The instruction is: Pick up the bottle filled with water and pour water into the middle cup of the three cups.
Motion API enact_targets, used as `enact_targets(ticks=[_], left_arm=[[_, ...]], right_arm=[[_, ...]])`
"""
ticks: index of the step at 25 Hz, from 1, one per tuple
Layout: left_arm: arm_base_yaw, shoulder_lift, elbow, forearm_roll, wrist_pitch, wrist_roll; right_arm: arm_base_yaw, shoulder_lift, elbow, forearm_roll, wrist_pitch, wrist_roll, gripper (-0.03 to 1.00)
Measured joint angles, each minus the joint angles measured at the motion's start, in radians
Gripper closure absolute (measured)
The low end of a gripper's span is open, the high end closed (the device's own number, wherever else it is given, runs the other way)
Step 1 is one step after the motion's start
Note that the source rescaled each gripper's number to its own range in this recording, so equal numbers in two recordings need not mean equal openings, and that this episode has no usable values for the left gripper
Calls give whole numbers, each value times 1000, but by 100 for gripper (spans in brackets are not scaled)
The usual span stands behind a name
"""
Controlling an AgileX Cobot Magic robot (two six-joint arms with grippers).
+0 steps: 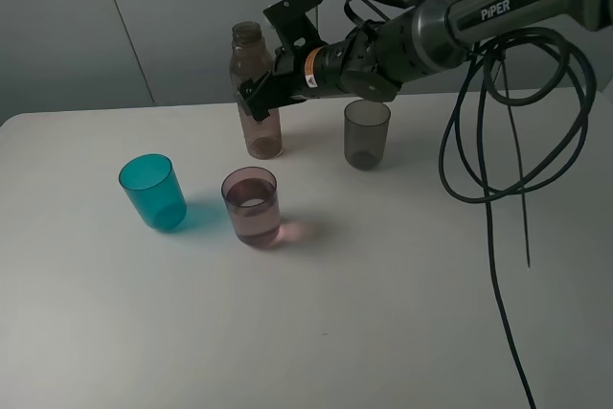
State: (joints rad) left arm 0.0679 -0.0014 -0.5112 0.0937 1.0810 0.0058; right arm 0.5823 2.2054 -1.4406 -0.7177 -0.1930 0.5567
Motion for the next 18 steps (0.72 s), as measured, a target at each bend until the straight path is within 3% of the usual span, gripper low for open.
enact_targets(ticks=[18], left_arm=[[0,0,0,0,0,0]], right_arm=[[4,-359,289,38,136,-47,-3]])
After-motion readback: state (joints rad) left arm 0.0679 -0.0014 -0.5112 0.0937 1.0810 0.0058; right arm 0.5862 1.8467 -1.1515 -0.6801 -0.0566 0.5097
